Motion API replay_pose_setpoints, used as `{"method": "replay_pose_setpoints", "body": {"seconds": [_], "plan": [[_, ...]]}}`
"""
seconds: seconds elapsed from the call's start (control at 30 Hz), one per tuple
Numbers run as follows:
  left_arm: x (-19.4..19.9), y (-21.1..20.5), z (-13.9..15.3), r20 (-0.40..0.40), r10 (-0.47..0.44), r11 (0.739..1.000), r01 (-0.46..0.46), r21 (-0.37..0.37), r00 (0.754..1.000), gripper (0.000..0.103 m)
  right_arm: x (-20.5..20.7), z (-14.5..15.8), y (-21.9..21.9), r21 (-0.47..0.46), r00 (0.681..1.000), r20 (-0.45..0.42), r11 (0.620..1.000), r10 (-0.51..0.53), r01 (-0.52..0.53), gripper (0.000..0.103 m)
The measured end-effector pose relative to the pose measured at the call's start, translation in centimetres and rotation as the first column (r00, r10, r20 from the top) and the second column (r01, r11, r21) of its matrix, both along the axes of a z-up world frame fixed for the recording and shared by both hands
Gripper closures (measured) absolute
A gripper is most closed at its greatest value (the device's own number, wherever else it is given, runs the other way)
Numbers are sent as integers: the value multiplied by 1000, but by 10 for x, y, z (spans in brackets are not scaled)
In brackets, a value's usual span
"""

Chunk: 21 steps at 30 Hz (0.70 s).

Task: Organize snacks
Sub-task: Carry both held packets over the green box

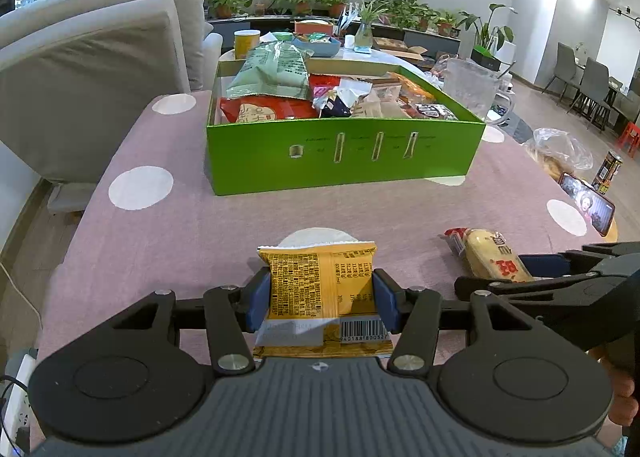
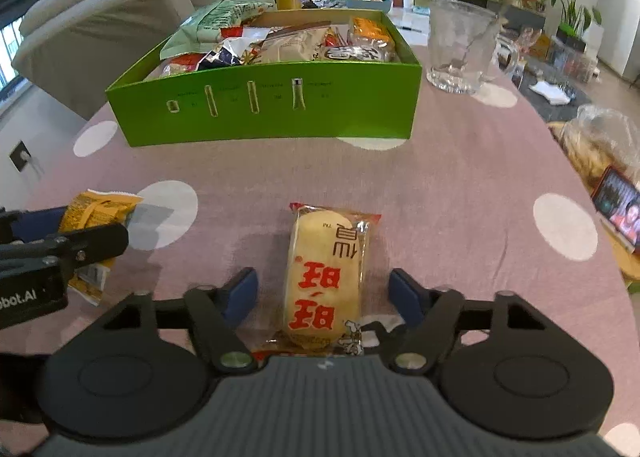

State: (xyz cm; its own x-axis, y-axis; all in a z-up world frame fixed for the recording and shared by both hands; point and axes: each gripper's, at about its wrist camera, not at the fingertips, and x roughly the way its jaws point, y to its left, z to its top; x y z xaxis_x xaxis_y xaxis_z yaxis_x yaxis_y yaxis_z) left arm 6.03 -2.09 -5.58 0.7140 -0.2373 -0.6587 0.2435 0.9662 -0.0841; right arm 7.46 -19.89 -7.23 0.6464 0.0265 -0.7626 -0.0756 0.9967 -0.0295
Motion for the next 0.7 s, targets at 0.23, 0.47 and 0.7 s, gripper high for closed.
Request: {"method": "replay_pose_setpoints", "body": {"seconds": [0.23, 0.47, 0.7], "plan": [[-3, -2, 3, 9, -3, 1000, 3, 3, 1000, 53, -3, 7, 4, 66, 999, -7, 997, 49, -48, 34], [-9, -2, 11, 28, -2, 1000, 2, 7, 1000, 53, -12, 22, 6, 88, 997, 44, 994, 61, -64, 34], [-22, -5, 25, 65, -7, 1000, 6, 9, 998, 53, -24, 40, 3, 113, 994, 98, 991, 55, -66, 34]]}}
